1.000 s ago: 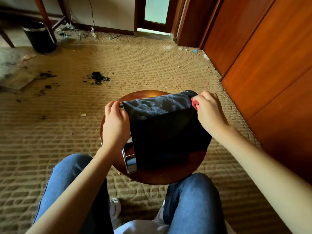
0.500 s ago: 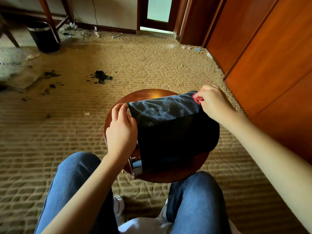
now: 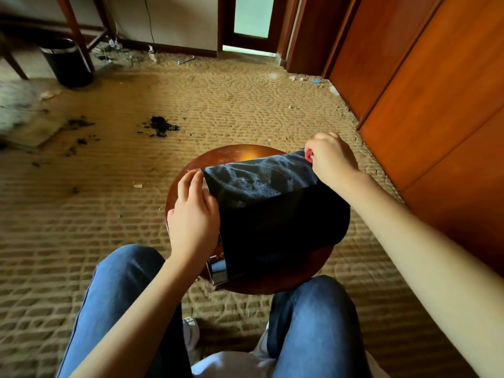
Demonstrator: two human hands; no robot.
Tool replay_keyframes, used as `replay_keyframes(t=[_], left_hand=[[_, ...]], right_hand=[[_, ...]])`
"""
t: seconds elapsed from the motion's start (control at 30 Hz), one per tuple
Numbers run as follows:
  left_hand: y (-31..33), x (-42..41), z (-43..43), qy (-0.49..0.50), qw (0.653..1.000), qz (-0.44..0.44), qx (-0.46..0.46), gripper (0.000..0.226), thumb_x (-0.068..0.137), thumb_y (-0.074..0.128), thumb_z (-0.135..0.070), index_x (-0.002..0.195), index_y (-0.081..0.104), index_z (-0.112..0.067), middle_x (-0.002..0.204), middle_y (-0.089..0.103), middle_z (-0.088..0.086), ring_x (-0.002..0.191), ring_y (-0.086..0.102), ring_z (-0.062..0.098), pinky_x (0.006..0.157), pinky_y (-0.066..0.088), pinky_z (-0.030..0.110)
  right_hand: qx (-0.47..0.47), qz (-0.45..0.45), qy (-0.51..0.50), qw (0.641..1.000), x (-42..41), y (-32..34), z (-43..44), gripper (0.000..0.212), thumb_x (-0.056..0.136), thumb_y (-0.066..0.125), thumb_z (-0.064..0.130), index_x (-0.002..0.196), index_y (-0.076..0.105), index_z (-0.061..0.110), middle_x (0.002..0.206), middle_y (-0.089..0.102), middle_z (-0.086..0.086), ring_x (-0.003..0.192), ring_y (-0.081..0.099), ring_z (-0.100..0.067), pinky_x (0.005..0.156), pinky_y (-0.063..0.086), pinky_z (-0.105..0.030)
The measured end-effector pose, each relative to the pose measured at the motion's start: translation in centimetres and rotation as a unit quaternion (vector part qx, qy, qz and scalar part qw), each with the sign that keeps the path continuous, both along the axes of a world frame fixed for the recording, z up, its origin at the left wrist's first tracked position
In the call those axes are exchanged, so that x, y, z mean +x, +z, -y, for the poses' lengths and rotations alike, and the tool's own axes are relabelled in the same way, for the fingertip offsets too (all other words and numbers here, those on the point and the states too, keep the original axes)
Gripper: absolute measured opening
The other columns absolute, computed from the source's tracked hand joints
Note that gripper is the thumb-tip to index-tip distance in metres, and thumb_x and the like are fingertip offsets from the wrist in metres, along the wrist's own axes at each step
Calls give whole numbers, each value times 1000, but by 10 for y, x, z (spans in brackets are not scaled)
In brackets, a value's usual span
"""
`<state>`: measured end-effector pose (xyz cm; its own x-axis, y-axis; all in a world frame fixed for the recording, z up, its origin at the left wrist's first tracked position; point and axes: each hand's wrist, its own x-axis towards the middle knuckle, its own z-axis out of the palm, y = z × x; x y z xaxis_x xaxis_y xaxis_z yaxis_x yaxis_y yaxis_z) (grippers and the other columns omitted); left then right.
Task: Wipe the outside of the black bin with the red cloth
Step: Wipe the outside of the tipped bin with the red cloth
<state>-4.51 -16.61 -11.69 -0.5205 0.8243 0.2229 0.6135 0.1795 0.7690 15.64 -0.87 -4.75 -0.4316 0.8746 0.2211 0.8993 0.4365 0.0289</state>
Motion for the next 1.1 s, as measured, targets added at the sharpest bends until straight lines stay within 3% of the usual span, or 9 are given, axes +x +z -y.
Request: replay_keyframes(t=[0.17, 0.23, 0.37, 0.53, 0.67, 0.77, 0.87, 0.97, 1.1], left_hand=[[1, -8, -13, 6, 999, 41, 10, 43, 100, 36, -22, 142, 41, -15, 153, 32, -3, 134, 39, 17, 108, 31, 36], [-1, -8, -15, 3, 999, 48, 17, 43, 100, 36, -22, 142, 42, -12, 153, 32, 0, 136, 35, 16, 105, 28, 28], [-4, -3, -7, -18, 999, 26, 30, 54, 94, 28, -36, 142, 41, -13, 152, 33, 1, 133, 40, 19, 106, 34, 37], [-6, -2, -1, -16, 1000, 11, 20, 53, 94, 28, -36, 141, 41, -15, 152, 33, -1, 129, 46, 25, 103, 40, 50], [-3, -12, -15, -16, 1000, 19, 1, 44, 100, 35, -27, 142, 40, -13, 153, 31, 0, 135, 39, 22, 107, 37, 47], [-2, -15, -23, -11, 999, 39, 15, 43, 100, 37, -23, 141, 41, -9, 152, 33, 3, 136, 37, 19, 109, 30, 31], [-5, -10, -20, -15, 997, 60, 40, 42, 100, 37, -21, 140, 43, -7, 150, 35, 5, 135, 36, 17, 103, 24, 20], [-9, -6, -12, -25, 997, 52, 54, 53, 94, 30, -32, 139, 43, -9, 150, 36, 3, 134, 38, 17, 104, 28, 23], [-10, -6, -7, -25, 997, 40, 53, 56, 91, 28, -36, 140, 42, -12, 151, 35, 0, 133, 41, 19, 106, 36, 38]], right_hand=[[127, -53, 17, 990, 21, -26, 62, 17, 68, 55, -12, 72, 59, 4, 73, 55, -15, 73, 52, -36, 64, 43, -41], [124, -58, 35, 990, 38, -39, 91, 18, 72, 54, -9, 73, 60, 8, 71, 55, -10, 68, 50, -33, 61, 42, -40], [95, -92, -14, 991, 37, -33, 79, 18, 73, 60, -7, 73, 60, 11, 79, 59, -9, 76, 51, -33, 60, 43, -39], [11, -71, -70, 995, -2, -3, 11, 14, 85, 53, 2, 89, 66, 7, 100, 61, -12, 97, 54, -35, 75, 44, -38], [69, -65, -57, 994, -5, -14, 31, 17, 82, 49, -4, 87, 64, 3, 95, 58, -16, 93, 52, -38, 71, 44, -42], [124, -97, -35, 987, 19, -35, 76, 18, 73, 57, -9, 78, 63, 7, 78, 57, -13, 73, 52, -35, 58, 43, -39], [128, -108, -15, 986, 32, -43, 88, 22, 70, 63, -11, 76, 64, 10, 74, 57, -9, 69, 51, -33, 57, 41, -36], [122, -102, -35, 987, 23, -33, 61, 18, 75, 59, -7, 76, 66, 9, 79, 58, -12, 76, 52, -35, 59, 42, -38], [53, -57, -64, 995, 2, -14, 19, 25, 85, 48, -2, 93, 69, 8, 97, 57, -15, 94, 48, -36, 70, 41, -40]])
